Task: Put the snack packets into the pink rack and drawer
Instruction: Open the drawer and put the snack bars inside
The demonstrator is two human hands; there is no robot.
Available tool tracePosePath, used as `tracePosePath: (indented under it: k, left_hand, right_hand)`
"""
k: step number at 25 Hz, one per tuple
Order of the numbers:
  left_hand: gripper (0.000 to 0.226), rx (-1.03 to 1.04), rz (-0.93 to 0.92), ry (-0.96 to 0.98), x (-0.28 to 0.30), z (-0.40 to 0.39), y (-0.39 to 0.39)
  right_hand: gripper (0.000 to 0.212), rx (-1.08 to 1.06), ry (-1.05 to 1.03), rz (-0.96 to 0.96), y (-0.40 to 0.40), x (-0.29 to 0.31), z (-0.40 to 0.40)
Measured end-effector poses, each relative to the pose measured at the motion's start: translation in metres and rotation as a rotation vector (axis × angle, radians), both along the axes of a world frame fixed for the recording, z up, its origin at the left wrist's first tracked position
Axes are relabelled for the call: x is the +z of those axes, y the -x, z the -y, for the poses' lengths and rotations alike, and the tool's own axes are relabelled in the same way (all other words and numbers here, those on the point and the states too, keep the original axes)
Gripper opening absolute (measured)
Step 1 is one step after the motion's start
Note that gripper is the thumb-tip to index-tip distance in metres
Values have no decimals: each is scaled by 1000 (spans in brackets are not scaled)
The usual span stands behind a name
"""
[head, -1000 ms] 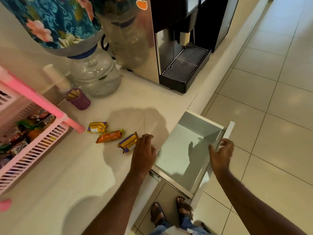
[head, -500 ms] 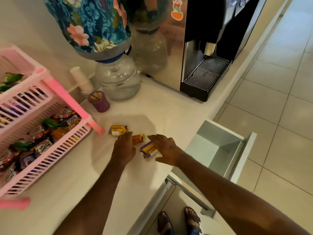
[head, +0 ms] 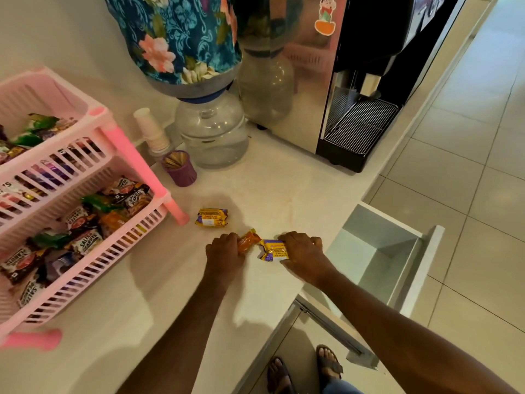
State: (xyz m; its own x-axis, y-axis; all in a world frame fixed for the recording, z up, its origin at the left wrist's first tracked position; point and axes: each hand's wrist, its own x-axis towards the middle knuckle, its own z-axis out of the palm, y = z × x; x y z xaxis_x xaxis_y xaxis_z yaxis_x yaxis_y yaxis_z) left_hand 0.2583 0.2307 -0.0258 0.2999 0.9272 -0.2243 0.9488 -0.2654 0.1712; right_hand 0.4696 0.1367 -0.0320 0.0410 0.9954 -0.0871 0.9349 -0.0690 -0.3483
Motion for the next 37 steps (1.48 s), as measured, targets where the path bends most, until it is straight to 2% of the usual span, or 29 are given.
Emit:
tracePosePath:
  k: [7,10,13,18,22,25,30,33,37]
  left_hand:
    - [43,239,387,192,6,54,-44]
    - [43,260,515,293,11,83,-84]
    - [43,251,632,379,14,105,-123]
    - [39,242,685,469,0,127,-192]
    - [32,272,626,538,-23,145,-231]
    - [31,382,641,588,-49,145,-255]
    - [40,651,670,715,-98,127,-278]
    - [39,779,668,763,-136,110,-286]
    - [53,894,630,808,-184,100,-292]
  right_hand:
    - [52,-165,6,-403,-63,4,47]
    - [47,-200,53,-558,-103,3,71]
    - [48,-206,111,-603,-137,-10,95]
    - [61,-205,225,-522,-192,-38,107]
    - [56,-253,355,-429,-217,-57,87]
    - [47,-317,466,-432,-229,-77,65]
    - [60,-348,579,-358,-233,-110,42]
    - [53,-349,635,-278,-230,-135,34]
    - [49,-304,681,-127,-226,-162,21]
